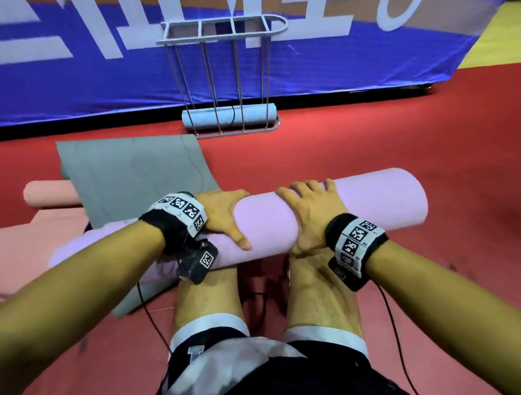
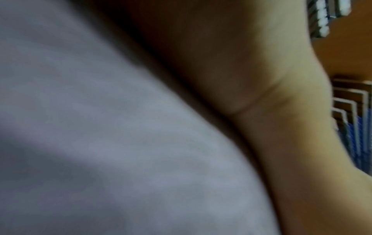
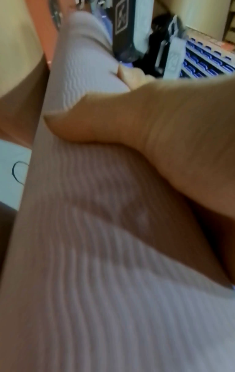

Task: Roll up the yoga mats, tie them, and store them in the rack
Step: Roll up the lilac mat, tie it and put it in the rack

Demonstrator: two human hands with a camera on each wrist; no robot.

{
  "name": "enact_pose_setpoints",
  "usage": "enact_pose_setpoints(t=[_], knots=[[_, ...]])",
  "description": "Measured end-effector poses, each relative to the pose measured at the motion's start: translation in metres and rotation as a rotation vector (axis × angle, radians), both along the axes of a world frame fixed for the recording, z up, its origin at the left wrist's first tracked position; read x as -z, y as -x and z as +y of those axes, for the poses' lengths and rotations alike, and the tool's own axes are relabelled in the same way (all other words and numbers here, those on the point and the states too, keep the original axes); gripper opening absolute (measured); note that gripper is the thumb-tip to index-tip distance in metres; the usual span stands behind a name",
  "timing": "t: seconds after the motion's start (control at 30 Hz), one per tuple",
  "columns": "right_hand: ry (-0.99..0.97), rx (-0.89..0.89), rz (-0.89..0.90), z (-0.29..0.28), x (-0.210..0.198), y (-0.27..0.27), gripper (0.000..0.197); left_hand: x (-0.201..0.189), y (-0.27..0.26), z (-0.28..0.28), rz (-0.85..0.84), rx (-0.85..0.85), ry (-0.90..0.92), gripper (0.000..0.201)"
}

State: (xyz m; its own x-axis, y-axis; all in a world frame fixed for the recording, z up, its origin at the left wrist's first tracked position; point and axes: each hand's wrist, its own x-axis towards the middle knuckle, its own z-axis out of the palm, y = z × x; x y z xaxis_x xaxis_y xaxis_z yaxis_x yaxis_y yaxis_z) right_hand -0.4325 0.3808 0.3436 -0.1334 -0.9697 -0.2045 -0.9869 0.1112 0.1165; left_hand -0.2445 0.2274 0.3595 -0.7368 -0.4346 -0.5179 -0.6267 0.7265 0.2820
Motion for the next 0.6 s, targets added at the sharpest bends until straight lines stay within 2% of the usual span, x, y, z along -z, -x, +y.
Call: enact_pose_setpoints(t=[0.1,0.2,0.33,0.47,0.6], knots=[[-0.055,0.025,-0.059,-0.020,-0.012,0.009,0.126,0.017,0.004,0.020,0.004,0.028,0.309,0.143],[-0.167,0.056,-0.140,-0.045,-0.026,0.015,0.127,0.030,0.009,0.035,0.062,0.025,0.492,0.145],[-0.140,0.050,-0.155,-0.050,-0.020,0.020,0.131,0.029,0.014,0.021,0.106,0.033,0.488,0.139],[0.059,-0.047,-0.170,-0.037,-0.004,0.026,0.125,0.019,0.020,0.006,0.090,0.018,0.428,0.135],[0.205,-0.133,-0.161,-0.018,0.010,0.028,0.119,0.006,0.036,-0.010,0.036,0.027,0.272,0.130]])
